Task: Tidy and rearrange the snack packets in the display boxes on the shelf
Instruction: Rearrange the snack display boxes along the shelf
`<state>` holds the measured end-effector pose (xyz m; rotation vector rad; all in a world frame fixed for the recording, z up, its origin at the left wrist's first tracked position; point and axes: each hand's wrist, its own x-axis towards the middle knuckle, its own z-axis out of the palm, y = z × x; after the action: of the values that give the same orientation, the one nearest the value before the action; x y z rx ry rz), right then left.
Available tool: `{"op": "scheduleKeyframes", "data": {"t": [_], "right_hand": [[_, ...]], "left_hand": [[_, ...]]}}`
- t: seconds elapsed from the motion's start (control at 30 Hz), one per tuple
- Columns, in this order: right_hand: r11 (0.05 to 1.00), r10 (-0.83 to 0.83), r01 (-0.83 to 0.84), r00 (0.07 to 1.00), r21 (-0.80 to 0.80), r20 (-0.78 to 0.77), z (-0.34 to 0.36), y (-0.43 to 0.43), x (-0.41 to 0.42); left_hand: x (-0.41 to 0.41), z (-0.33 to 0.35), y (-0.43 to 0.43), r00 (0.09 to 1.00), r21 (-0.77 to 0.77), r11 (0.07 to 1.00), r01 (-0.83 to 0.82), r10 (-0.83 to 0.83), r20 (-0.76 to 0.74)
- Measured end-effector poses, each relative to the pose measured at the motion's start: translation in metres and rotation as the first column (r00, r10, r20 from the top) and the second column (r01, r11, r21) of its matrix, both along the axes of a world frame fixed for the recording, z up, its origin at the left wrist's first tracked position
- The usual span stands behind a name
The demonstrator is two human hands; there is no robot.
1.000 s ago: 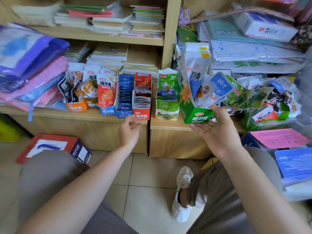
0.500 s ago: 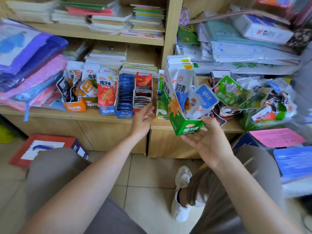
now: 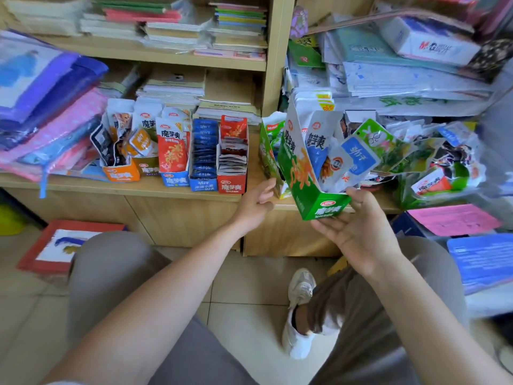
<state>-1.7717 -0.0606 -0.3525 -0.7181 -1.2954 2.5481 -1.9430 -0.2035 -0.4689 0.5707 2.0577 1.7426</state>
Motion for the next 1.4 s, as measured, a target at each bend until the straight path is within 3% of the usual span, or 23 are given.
{"op": "scheduleKeyframes", "data": {"t": [0.1, 0.23, 0.3, 0.37, 0.5, 0.83, 0.93, 1.03, 1.13, 1.4], "right_hand": [[0.999, 0.036, -0.036, 0.999, 0.001, 0.007, -0.003, -0.009, -0.006], [0.996, 0.091, -0.091, 0.996, -0.011, -0.007, -0.006, -0.021, -0.015], [0.993, 0.122, -0.122, 0.992, -0.009, -0.013, -0.007, -0.027, -0.020], [0.990, 0.139, -0.139, 0.990, -0.013, -0.002, -0.008, -0.033, -0.025], [0.986, 0.161, -0.161, 0.987, -0.033, 0.012, -0.012, -0.043, -0.035], [0.980, 0.192, -0.189, 0.981, -0.059, 0.041, -0.027, -0.062, -0.049], [0.980, 0.190, -0.187, 0.981, -0.065, 0.045, -0.030, -0.062, -0.052], [0.981, 0.183, -0.180, 0.982, -0.067, 0.042, -0.033, -0.060, -0.053], [0.982, 0.183, -0.180, 0.982, -0.056, 0.042, -0.033, -0.058, -0.053], [0.981, 0.190, -0.188, 0.981, -0.048, 0.039, -0.037, -0.054, -0.056]], "left_hand": [[-0.005, -0.007, -0.024, 0.955, -0.031, 0.959, -0.282, 0.278, -0.104], [-0.012, -0.014, -0.060, 0.746, -0.043, 0.748, -0.662, 0.653, -0.132], [-0.018, -0.020, -0.079, 0.656, -0.065, 0.655, -0.753, 0.738, -0.157], [-0.025, -0.024, -0.094, 0.647, -0.129, 0.635, -0.761, 0.733, -0.208], [-0.032, -0.030, -0.108, 0.745, -0.247, 0.706, -0.664, 0.596, -0.300], [-0.029, -0.031, -0.113, 0.773, -0.203, 0.752, -0.628, 0.569, -0.281], [-0.025, -0.032, -0.108, 0.730, -0.110, 0.725, -0.680, 0.657, -0.187], [-0.028, -0.030, -0.101, 0.651, 0.030, 0.654, -0.756, 0.745, 0.146], [-0.039, -0.025, -0.097, 0.615, 0.042, 0.670, -0.741, 0.653, 0.441], [-0.046, -0.016, -0.094, 0.576, 0.139, 0.611, -0.779, 0.610, 0.544]]}}
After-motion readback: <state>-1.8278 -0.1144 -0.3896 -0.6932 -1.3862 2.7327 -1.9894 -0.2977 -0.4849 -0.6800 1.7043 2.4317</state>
